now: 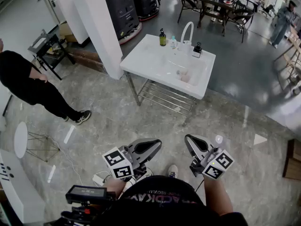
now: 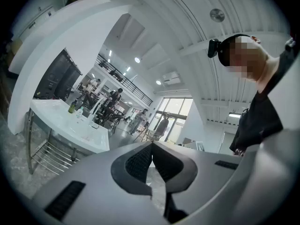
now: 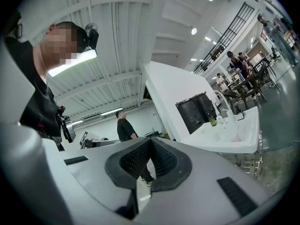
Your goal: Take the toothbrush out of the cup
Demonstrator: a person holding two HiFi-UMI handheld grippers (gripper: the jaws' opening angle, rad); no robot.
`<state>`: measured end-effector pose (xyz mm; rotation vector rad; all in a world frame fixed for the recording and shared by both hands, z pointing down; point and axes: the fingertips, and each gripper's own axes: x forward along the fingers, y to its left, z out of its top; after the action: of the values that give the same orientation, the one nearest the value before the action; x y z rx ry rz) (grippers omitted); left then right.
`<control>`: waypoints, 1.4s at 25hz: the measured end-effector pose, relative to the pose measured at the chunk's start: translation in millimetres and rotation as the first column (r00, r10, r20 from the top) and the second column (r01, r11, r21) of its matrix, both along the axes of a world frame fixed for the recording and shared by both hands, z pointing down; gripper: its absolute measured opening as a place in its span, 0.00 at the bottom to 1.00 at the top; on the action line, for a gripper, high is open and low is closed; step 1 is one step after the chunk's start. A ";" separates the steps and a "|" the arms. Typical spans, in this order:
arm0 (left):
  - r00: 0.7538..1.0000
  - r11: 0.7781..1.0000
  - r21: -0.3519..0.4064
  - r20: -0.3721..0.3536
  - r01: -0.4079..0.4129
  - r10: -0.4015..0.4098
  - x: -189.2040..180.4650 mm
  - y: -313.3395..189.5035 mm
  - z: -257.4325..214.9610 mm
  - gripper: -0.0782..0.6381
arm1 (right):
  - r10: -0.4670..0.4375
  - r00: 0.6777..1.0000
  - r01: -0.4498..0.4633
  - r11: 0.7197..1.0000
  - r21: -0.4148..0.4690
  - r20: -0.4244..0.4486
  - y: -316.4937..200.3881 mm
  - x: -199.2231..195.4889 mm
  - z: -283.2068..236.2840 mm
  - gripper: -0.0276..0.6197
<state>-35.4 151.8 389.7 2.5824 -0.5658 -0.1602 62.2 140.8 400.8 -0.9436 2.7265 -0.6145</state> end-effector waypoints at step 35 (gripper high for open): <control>0.998 0.999 -0.002 0.029 0.052 -0.052 34.6 -18.2 13.7 0.12 | -0.032 0.999 0.033 0.999 -0.016 0.030 -25.8 35.7 13.8 0.06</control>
<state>-0.8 133.7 403.4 2.5728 -0.6436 -0.1398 97.9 115.0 414.6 -0.8879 2.7194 -0.6521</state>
